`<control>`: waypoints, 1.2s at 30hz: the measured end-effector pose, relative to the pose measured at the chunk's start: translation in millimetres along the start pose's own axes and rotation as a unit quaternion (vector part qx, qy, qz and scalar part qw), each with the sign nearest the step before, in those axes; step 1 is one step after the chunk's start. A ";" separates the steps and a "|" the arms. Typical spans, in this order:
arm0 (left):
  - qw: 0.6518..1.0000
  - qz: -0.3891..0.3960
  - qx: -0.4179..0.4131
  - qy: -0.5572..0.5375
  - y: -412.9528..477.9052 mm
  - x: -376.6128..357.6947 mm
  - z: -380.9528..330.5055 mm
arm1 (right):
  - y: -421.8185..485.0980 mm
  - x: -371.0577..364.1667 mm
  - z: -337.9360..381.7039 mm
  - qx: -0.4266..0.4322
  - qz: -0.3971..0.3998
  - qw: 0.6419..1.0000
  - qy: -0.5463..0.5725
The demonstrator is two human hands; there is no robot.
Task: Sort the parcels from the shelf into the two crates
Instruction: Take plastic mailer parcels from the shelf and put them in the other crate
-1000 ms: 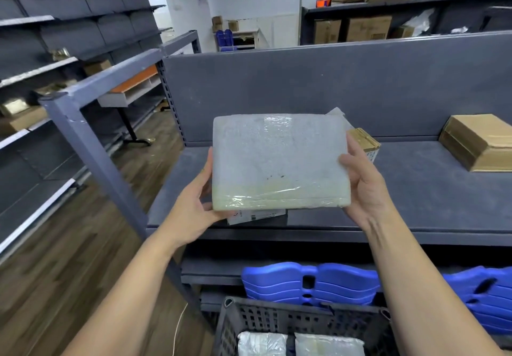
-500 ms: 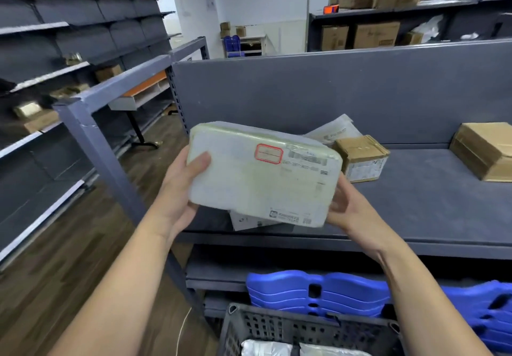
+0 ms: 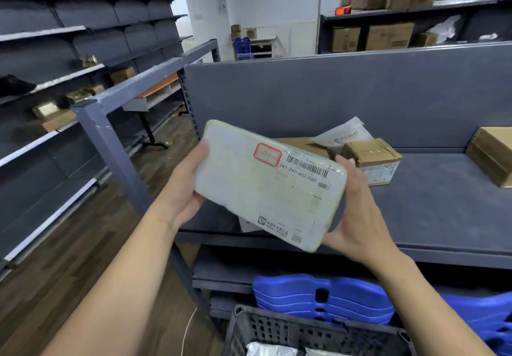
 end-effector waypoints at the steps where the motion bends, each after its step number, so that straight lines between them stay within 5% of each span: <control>1: 1.000 0.000 -0.008 -0.006 1.9 1.5 0.5 | -1.1 -3.1 -2.6 -0.030 0.003 0.999 0.035; 4: 0.999 -0.019 -0.028 -0.010 6.2 4.3 3.4 | -1.2 -10.9 -4.6 -0.139 -0.008 0.966 0.216; 8: 0.997 -0.067 -0.023 0.017 8.6 5.5 15.5 | -1.8 -31.5 -7.5 -0.161 -0.092 0.888 0.422; 10: 0.998 -0.066 -0.015 0.005 8.3 4.1 24.5 | -1.5 -44.2 -5.3 -0.201 -0.124 0.792 0.563; 14: 0.999 -0.030 -0.001 -0.030 5.6 -6.6 35.4 | -0.5 -63.8 12.7 -0.268 -0.093 0.541 0.791; 18: 1.000 0.009 0.002 -0.024 8.7 -17.0 41.9 | -2.2 -59.8 24.4 -0.238 -0.083 0.412 0.876; 36: 0.995 0.093 0.032 -0.004 16.2 -42.8 60.8 | -13.6 -71.8 15.8 -0.265 -0.078 0.343 0.898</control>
Point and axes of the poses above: each hand's wrist, its own y-axis towards the middle knuckle, its own x-axis out of the back of the hand, z = x × y, the point moved 5 cm from there along y, towards the middle knuckle, and after that the axes turned 12 degrees about z, right-handed, at the moved point
